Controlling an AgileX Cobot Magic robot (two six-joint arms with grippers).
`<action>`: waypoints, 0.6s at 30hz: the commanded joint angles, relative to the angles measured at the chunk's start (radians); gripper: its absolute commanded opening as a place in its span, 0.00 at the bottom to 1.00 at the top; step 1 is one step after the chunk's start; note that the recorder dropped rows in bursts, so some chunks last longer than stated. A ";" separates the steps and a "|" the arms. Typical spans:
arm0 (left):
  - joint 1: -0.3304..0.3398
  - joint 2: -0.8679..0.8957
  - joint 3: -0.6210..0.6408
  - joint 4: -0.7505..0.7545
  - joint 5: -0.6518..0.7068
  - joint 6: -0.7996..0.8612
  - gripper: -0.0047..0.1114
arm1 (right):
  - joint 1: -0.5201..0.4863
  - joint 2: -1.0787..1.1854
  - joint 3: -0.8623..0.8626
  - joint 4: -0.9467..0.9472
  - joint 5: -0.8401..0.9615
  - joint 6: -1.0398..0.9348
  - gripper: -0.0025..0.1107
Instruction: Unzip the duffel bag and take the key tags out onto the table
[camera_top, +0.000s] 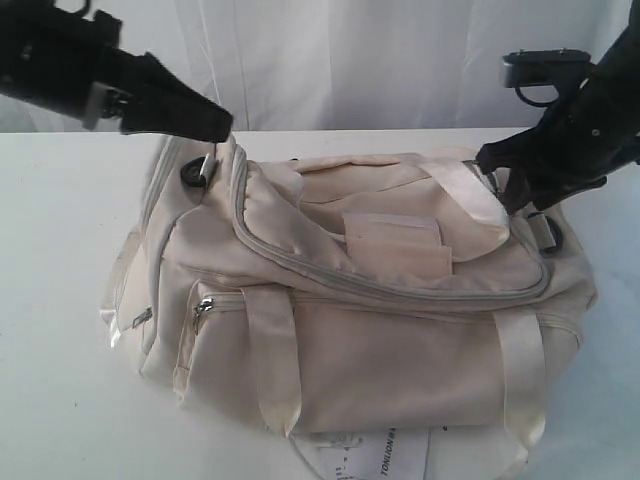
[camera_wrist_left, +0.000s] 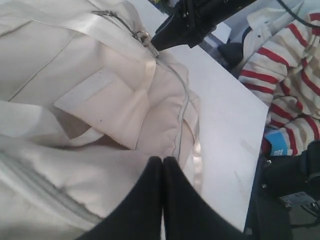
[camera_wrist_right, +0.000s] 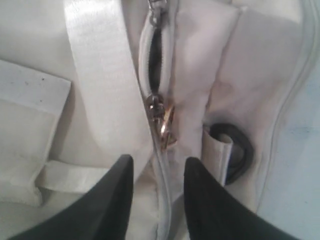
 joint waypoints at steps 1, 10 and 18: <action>-0.145 0.169 -0.184 0.124 -0.053 -0.146 0.04 | -0.001 -0.076 0.055 -0.021 0.011 0.026 0.30; -0.282 0.528 -0.564 0.171 -0.101 -0.307 0.04 | -0.001 -0.139 0.118 -0.073 -0.123 0.028 0.30; -0.313 0.776 -0.828 0.083 -0.097 -0.449 0.06 | -0.001 -0.139 0.118 -0.248 -0.115 0.182 0.30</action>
